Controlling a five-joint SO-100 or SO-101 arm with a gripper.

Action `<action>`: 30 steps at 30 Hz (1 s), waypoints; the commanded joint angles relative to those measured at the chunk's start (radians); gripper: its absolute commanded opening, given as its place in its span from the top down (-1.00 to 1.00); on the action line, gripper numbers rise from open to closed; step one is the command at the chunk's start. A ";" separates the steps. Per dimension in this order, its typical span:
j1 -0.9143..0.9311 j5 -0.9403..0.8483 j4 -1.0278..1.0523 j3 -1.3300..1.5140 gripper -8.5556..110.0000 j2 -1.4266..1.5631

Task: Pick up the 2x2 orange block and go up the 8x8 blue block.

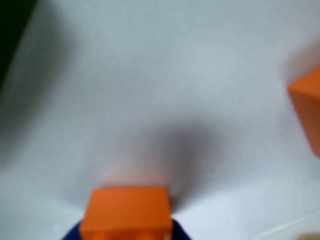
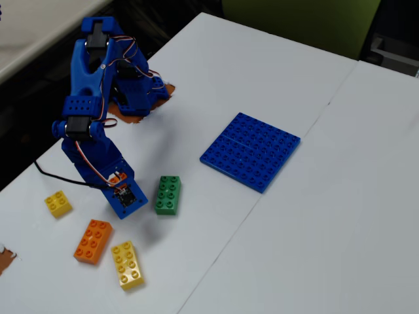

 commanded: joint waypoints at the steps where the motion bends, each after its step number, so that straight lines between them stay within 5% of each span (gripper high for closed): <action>1: -0.011 0.006 -0.012 -0.005 0.82 0.083; 30: -0.411 0.209 0.439 -0.515 0.85 0.296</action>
